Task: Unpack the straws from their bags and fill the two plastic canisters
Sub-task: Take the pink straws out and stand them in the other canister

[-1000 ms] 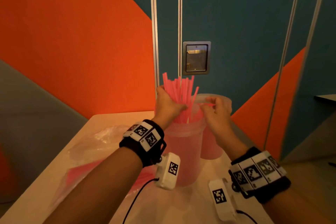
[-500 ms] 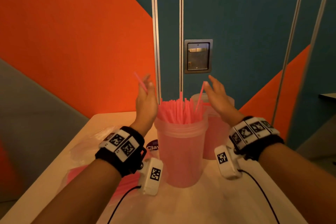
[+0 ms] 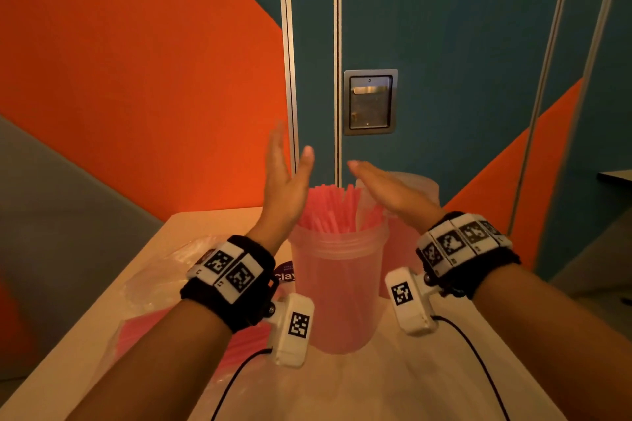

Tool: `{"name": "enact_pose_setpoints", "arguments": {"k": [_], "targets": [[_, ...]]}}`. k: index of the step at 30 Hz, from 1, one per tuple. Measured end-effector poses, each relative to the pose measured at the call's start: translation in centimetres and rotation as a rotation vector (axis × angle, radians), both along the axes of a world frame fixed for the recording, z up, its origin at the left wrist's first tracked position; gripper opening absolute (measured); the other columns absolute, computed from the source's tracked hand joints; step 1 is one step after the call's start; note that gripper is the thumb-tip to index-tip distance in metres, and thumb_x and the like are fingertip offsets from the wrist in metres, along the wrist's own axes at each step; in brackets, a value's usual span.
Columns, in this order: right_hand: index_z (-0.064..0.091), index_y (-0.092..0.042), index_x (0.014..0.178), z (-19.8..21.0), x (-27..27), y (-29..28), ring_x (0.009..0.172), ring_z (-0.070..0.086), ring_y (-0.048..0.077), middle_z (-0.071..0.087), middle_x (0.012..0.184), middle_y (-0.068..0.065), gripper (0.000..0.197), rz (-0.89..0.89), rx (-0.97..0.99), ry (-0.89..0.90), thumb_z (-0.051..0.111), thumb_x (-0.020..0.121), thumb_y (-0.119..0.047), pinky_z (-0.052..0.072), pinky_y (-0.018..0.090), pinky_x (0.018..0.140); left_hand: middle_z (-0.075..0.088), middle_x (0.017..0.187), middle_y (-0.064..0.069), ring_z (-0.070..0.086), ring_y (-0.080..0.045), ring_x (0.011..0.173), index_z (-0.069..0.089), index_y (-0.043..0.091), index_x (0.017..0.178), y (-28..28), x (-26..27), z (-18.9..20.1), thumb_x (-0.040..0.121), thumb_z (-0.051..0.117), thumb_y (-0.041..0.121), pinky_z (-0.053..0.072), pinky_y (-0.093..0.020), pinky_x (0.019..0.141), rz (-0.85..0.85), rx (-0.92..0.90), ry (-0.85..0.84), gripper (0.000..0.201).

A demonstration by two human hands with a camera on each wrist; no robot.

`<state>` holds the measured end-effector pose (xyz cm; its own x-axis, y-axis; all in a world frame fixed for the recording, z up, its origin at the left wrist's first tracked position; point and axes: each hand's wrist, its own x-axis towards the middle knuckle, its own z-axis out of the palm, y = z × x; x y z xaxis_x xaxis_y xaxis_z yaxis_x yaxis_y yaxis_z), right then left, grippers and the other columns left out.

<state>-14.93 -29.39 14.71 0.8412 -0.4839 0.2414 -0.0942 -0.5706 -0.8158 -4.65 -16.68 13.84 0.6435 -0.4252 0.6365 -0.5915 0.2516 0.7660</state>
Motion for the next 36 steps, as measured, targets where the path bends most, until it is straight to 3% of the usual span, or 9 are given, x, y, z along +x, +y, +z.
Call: {"name": "enact_pose_setpoints", "arguments": {"k": [4, 10, 13, 16, 21, 24, 28, 33, 36], "targets": [[0.03, -0.012, 0.144, -1.3, 1.4, 1.2, 0.14, 0.028, 0.022, 0.031, 0.151, 0.006, 0.048, -0.067, -0.263, 0.201, 0.029, 0.101, -0.032, 0.018, 0.036, 0.116, 0.03, 0.152, -0.012, 0.013, -0.025, 0.144, 0.039, 0.019, 0.14, -1.9, 0.9, -2.2, 0.098, 0.019, 0.04, 0.009, -0.048, 0.117, 0.017, 0.72, -0.105, 0.052], [0.034, -0.026, 0.143, 0.8, 1.8, 1.1, 0.142, 0.021, 0.016, 0.029, 0.152, -0.005, 0.048, -0.101, 0.099, -0.209, 0.025, 0.099, -0.041, 0.015, 0.04, 0.117, 0.032, 0.15, -0.005, 0.023, -0.02, 0.142, 0.041, 0.017, 0.139, -0.5, -0.2, -0.2, 0.099, 0.037, 0.021, 0.017, -0.034, 0.117, 0.08, 0.108, 0.014, 0.04], [0.013, -0.036, 0.147, 0.1, 2.1, 1.2, 0.145, -0.01, 0.019, 0.002, 0.156, -0.014, 0.054, -0.099, -0.272, 0.211, 0.01, 0.096, -0.054, -0.016, 0.059, 0.11, 0.013, 0.157, -0.006, 0.006, -0.025, 0.146, 0.025, 0.016, 0.147, -0.6, 0.1, -0.6, 0.1, 0.032, 0.032, 0.01, -0.045, 0.119, 0.087, 0.516, 0.025, 0.05], [0.01, -0.038, 0.147, -0.7, 2.7, 1.1, 0.145, -0.008, 0.019, 0.001, 0.157, -0.012, 0.057, -0.054, -0.453, 0.403, 0.003, 0.093, -0.059, -0.021, 0.063, 0.106, 0.029, 0.152, -0.009, 0.03, -0.028, 0.138, 0.031, 0.013, 0.145, 0.0, -0.5, 0.3, 0.099, 0.035, 0.033, 0.03, -0.044, 0.112, -0.077, 0.677, 0.135, 0.05], [0.024, -0.037, 0.145, 1.4, 0.9, 0.6, 0.145, -0.001, 0.013, 0.01, 0.157, -0.01, 0.072, 0.082, 0.256, -0.181, 0.006, 0.085, -0.073, -0.006, 0.047, 0.118, 0.022, 0.155, 0.0, 0.019, -0.016, 0.143, 0.024, 0.016, 0.147, 1.0, -1.3, 2.2, 0.102, 0.025, 0.036, 0.014, -0.029, 0.115, -0.123, 0.372, 0.197, 0.05], [0.026, -0.037, 0.144, 2.3, -0.4, -0.2, 0.146, 0.004, 0.021, 0.018, 0.156, -0.006, 0.08, 0.043, 0.384, -0.248, 0.0, 0.081, -0.077, -0.004, 0.051, 0.117, 0.025, 0.154, 0.001, 0.022, -0.016, 0.142, 0.024, 0.019, 0.147, 1.5, -1.1, 2.2, 0.101, 0.023, 0.043, 0.02, -0.027, 0.106, -0.09, 0.234, 0.26, 0.052], [0.033, -0.026, 0.143, 1.0, -2.3, -1.4, 0.142, 0.023, 0.018, 0.034, 0.15, -0.001, 0.072, -0.058, 0.227, -0.111, 0.008, 0.089, -0.067, 0.014, 0.036, 0.115, 0.005, 0.158, 0.007, 0.008, -0.012, 0.145, 0.006, 0.025, 0.15, 2.6, 0.6, 0.2, 0.093, 0.024, 0.059, 0.012, -0.038, 0.117, -0.188, 0.268, 0.252, 0.069], [0.039, -0.017, 0.14, -1.6, -4.6, -2.7, 0.122, 0.042, 0.01, 0.043, 0.138, -0.008, 0.074, -0.135, 0.087, 0.125, 0.052, 0.082, -0.062, 0.037, 0.026, 0.096, -0.004, 0.158, 0.0, 0.012, -0.022, 0.144, -0.017, 0.027, 0.147, 4.8, 3.1, -2.9, 0.057, 0.049, 0.076, 0.02, -0.046, 0.114, -0.382, 0.515, 0.314, 0.122], [0.044, -0.01, 0.135, -1.6, -3.5, -2.1, 0.117, 0.05, 0.023, 0.052, 0.133, 0.008, 0.057, -0.452, -0.152, 0.097, 0.055, 0.088, -0.041, 0.043, 0.031, 0.085, 0.011, 0.158, -0.002, 0.019, -0.029, 0.142, 0.0, 0.036, 0.148, 4.9, 3.3, -4.1, 0.05, 0.052, 0.087, 0.023, -0.053, 0.113, -0.47, 0.67, 0.443, 0.123]]}}
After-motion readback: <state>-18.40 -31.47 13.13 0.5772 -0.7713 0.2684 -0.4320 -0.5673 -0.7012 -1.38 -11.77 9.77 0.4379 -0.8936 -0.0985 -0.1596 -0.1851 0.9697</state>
